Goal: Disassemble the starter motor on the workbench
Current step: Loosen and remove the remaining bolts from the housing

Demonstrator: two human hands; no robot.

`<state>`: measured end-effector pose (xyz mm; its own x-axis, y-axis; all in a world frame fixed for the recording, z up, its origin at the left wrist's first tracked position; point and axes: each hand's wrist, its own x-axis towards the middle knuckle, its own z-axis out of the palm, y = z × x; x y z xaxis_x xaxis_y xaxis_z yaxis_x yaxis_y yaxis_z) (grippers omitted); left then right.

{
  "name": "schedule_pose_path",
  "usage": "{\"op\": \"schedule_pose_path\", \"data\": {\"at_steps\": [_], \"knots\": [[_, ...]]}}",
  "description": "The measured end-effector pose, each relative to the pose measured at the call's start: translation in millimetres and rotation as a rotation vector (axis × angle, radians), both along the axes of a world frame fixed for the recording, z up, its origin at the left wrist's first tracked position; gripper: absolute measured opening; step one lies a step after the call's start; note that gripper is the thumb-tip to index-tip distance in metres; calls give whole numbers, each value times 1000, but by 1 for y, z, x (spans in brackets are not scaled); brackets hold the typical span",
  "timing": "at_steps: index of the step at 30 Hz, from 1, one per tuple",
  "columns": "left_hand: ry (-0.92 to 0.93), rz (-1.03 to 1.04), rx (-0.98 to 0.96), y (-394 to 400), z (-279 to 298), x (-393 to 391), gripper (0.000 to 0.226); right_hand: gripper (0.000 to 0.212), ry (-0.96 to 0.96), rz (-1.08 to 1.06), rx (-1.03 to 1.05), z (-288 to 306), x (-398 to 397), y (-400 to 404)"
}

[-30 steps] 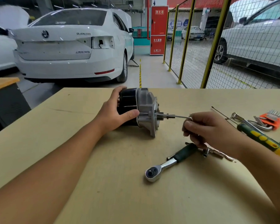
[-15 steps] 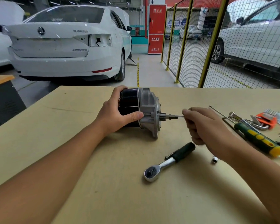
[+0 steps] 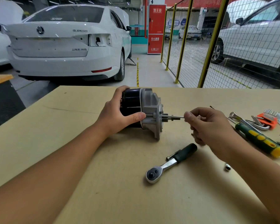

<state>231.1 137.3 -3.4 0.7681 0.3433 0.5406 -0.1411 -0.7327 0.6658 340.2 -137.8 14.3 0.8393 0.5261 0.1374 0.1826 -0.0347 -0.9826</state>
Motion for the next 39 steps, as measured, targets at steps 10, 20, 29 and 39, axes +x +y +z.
{"op": "schedule_pose_path", "data": {"at_steps": [10, 20, 29, 39], "knots": [[-3, -4, 11, -3, -1, 2, 95, 39, -293, -123, 66, -3, 0, 0], [2, -5, 10, -5, -1, 1, 95, 43, 301, 87, 237, 10, 2, 2], [25, 10, 15, -6, 0, 1, 96, 27, 195, 146, 204, 10, 9, -10], [13, 33, 14, -7, -2, 0, 100, 12, -776, -61, -476, 16, 4, -2]]}}
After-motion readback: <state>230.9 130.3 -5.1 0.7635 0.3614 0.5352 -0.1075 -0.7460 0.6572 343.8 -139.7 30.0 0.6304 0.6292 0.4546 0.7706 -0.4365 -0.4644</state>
